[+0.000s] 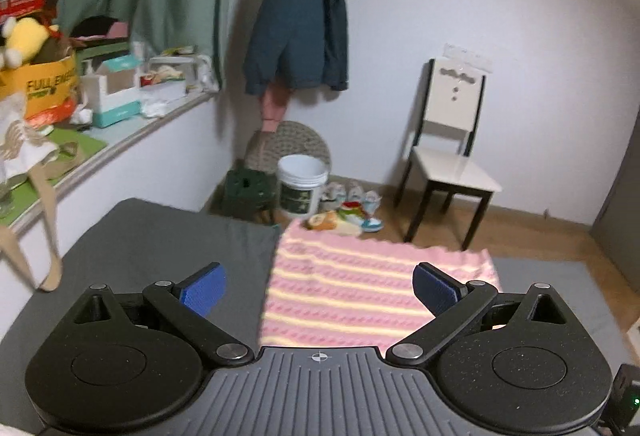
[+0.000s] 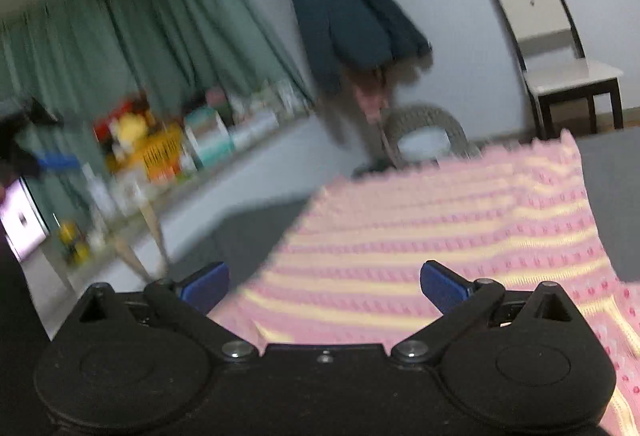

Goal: Fold clothes
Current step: 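Open both grippers and move them back over the spread pink sweater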

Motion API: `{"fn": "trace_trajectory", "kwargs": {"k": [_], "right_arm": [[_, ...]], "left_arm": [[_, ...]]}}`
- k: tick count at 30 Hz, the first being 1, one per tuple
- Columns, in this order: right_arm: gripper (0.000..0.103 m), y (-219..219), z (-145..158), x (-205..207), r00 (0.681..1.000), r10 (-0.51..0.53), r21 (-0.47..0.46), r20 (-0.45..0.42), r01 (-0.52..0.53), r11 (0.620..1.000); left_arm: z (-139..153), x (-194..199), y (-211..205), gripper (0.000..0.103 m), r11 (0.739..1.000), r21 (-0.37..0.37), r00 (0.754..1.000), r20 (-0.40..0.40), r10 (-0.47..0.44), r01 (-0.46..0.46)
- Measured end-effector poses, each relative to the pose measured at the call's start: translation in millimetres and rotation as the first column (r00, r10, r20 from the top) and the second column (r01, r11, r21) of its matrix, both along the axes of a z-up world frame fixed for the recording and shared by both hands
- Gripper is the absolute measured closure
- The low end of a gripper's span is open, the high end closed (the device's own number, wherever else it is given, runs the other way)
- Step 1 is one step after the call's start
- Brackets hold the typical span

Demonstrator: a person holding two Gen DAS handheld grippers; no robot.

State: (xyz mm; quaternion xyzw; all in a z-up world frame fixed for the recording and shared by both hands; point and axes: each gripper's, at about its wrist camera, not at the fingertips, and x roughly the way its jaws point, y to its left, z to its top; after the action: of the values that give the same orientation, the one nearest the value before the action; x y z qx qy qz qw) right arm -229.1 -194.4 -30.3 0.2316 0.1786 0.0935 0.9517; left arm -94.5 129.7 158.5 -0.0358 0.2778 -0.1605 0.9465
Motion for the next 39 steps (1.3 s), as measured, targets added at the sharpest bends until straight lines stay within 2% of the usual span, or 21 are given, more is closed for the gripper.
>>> {"fn": "trace_trajectory", "kwargs": {"k": [2,4,7,9,13,17,18,19,20,22,26,27,28,30,32,33,34,35,37,38,39], "right_arm": [[0.000,-3.7,12.5,-4.6,0.998,-0.024,0.019,0.065,0.023,1.000],[0.000,-6.9,15.7,-3.1,0.993,-0.067,0.017,0.094,0.066,0.998],[0.000,-13.0,8.5,0.6,0.991,-0.096,0.001,0.094,0.096,0.995],[0.000,-19.1,1.0,2.5,0.993,-0.071,-0.008,0.091,0.072,0.997],[0.000,-30.7,-14.1,15.5,0.998,-0.057,0.006,0.033,0.057,0.998],[0.000,-50.1,-33.8,21.8,0.996,-0.038,0.164,-0.076,0.050,0.985],[0.000,-54.5,-38.0,23.4,0.994,-0.034,0.206,-0.100,0.054,0.977],[0.000,-57.3,-40.7,24.8,0.993,-0.027,0.232,-0.112,0.052,0.971],[0.000,-57.8,-40.9,25.4,0.993,-0.028,0.233,-0.112,0.054,0.971],[0.000,-58.7,-41.3,26.9,0.993,-0.030,0.235,-0.112,0.055,0.970],[0.000,-53.8,-45.0,36.0,0.992,-0.005,0.213,-0.124,0.032,0.976],[0.000,-52.1,-46.1,38.6,0.991,0.002,0.209,-0.132,0.026,0.978],[0.000,-50.9,-46.9,40.0,0.990,0.008,0.204,-0.137,0.021,0.979],[0.000,-48.4,-48.9,42.7,0.988,0.019,0.191,-0.154,0.011,0.982],[0.000,-47.7,-50.5,43.8,0.986,0.024,0.186,-0.166,0.008,0.983],[0.000,-47.6,-51.2,44.4,0.985,0.024,0.185,-0.172,0.009,0.983],[0.000,-48.0,-51.3,44.6,0.984,0.025,0.187,-0.175,0.008,0.982],[0.000,-48.1,-51.1,44.7,0.984,0.024,0.188,-0.174,0.010,0.982],[0.000,-48.6,-51.1,44.3,0.985,0.020,0.187,-0.173,0.013,0.982],[0.000,-48.9,-51.7,43.5,0.984,0.019,0.186,-0.175,0.014,0.983],[0.000,-49.2,-52.3,42.8,0.984,0.018,0.184,-0.177,0.015,0.983]], "left_arm": [[2.4,10.9,-9.5,0.003,0.999,-0.029,0.999,-0.036,-0.022,0.021],[-8.8,22.0,-13.0,0.003,0.998,-0.060,0.996,-0.091,-0.018,0.013],[-44.6,34.3,-8.2,0.003,0.995,-0.090,0.982,-0.186,0.018,-0.035],[-80.4,39.7,3.8,0.003,0.991,-0.099,0.964,-0.259,0.063,-0.091],[-151.7,43.5,34.0,0.003,0.968,-0.161,0.908,-0.403,0.112,-0.191],[-205.2,42.2,57.3,0.003,0.921,-0.249,0.838,-0.530,0.129,-0.299],[-216.1,41.3,60.3,0.006,0.913,-0.258,0.825,-0.551,0.129,-0.315],[-226.2,42.4,63.7,0.012,0.907,-0.263,0.809,-0.574,0.126,-0.328],[-236.4,41.9,65.8,0.017,0.902,-0.265,0.793,-0.596,0.123,-0.339],[-258.7,42.4,67.7,0.031,0.888,-0.279,0.759,-0.642,0.110,-0.365],[-290.5,51.6,65.7,0.032,0.873,-0.307,0.719,-0.692,0.068,-0.379],[-297.1,54.3,64.8,0.034,0.864,-0.318,0.714,-0.697,0.066,-0.390],[-303.7,57.0,63.9,0.045,0.851,-0.334,0.711,-0.700,0.063,-0.404],[-316.3,60.4,62.3,0.051,0.821,-0.359,0.701,-0.710,0.067,-0.443],[-322.0,60.3,63.1,0.062,0.805,-0.370,0.697,-0.713,0.075,-0.465],[-320.8,58.4,66.2,0.079,0.800,-0.365,0.695,-0.714,0.089,-0.477],[-318.3,56.0,70.1,0.091,0.795,-0.362,0.698,-0.708,0.105,-0.487],[-316.7,53.8,73.0,0.093,0.792,-0.361,0.706,-0.698,0.121,-0.493],[-309.6,53.3,72.3,0.094,0.814,-0.339,0.733,-0.664,0.148,-0.472],[-303.3,55.3,69.2,0.094,0.837,-0.312,0.751,-0.640,0.164,-0.449],[-291.4,59.0,63.1,0.095,0.876,-0.260,0.783,-0.594,0.187,-0.406]]}}
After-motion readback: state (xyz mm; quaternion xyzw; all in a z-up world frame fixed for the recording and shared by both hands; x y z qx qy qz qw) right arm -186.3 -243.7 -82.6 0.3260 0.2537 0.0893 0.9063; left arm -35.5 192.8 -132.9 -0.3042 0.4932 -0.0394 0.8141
